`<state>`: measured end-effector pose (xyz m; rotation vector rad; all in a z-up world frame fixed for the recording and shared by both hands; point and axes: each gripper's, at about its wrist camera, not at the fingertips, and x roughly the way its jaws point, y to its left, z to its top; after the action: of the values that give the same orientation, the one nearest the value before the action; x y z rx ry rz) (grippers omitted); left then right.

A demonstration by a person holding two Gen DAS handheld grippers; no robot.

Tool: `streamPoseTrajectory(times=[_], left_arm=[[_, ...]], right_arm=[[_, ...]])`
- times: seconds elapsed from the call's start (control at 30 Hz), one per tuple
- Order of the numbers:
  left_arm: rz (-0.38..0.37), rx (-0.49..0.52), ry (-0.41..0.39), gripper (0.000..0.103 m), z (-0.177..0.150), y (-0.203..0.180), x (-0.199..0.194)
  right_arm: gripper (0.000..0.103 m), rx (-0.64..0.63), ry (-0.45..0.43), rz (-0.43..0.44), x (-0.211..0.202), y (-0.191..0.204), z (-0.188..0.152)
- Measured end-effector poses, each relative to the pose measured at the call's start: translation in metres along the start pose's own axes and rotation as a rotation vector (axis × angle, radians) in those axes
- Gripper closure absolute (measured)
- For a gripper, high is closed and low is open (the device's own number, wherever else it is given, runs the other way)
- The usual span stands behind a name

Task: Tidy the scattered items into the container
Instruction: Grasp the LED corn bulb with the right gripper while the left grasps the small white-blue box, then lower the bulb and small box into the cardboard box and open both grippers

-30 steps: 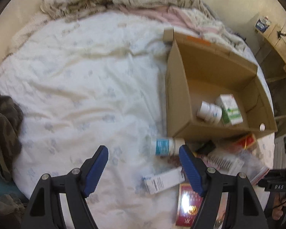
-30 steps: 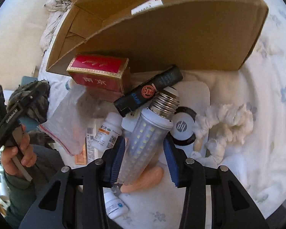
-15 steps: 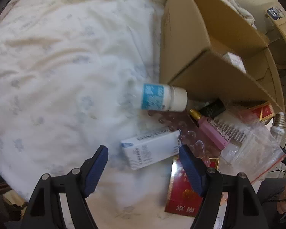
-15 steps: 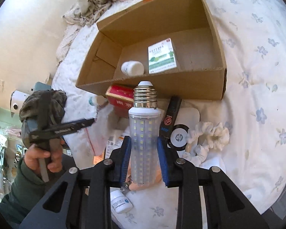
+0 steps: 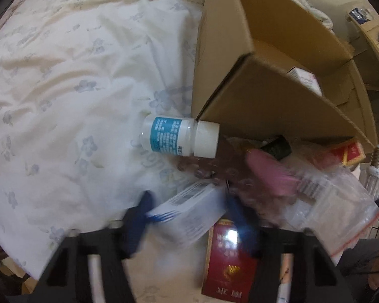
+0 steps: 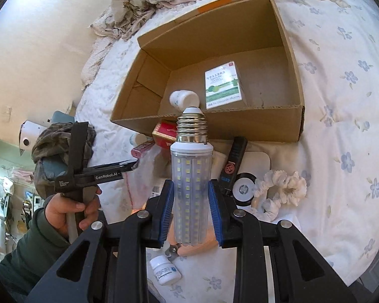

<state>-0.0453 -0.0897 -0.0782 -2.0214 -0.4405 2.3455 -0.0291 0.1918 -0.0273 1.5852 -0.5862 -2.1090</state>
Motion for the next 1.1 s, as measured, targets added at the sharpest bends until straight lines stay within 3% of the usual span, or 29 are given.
streamPoseTrajectory(times=[0.07, 0.17, 0.37, 0.43, 0.53, 0.77, 0.87, 0.97, 1.1], left_arm=[[-0.038, -0.011, -0.023, 0.065, -0.002, 0.003, -0.012], [-0.079, -0.020, -0.066, 0.075, -0.007, 0.009, -0.031], [-0.123, -0.022, -0.171, 0.076, -0.012, 0.018, -0.068], [-0.132, -0.015, -0.242, 0.076, -0.001, 0.021, -0.088], [-0.158, 0.010, -0.411, 0.076, -0.003, 0.025, -0.124], [-0.241, 0.063, -0.548, 0.076, 0.027, -0.013, -0.156], [-0.216, 0.129, -0.555, 0.076, 0.043, -0.040, -0.155], [-0.146, 0.192, -0.528, 0.076, 0.064, -0.069, -0.134], [0.012, 0.261, -0.486, 0.076, 0.080, -0.085, -0.089]], right_arm=[[0.072, -0.009, -0.016, 0.018, -0.004, 0.003, 0.002], [0.072, -0.029, -0.057, 0.053, -0.013, 0.011, 0.006], [0.072, -0.031, -0.146, 0.098, -0.032, 0.017, 0.016], [0.072, -0.020, -0.196, 0.107, -0.043, 0.017, 0.022], [0.072, -0.002, -0.259, 0.097, -0.056, 0.015, 0.032], [0.072, -0.003, -0.321, 0.031, -0.069, 0.017, 0.071], [0.072, -0.050, -0.344, -0.079, -0.061, 0.019, 0.086], [0.072, -0.076, -0.305, -0.197, -0.039, 0.014, 0.096], [0.072, -0.092, -0.243, -0.280, -0.014, 0.009, 0.097]])
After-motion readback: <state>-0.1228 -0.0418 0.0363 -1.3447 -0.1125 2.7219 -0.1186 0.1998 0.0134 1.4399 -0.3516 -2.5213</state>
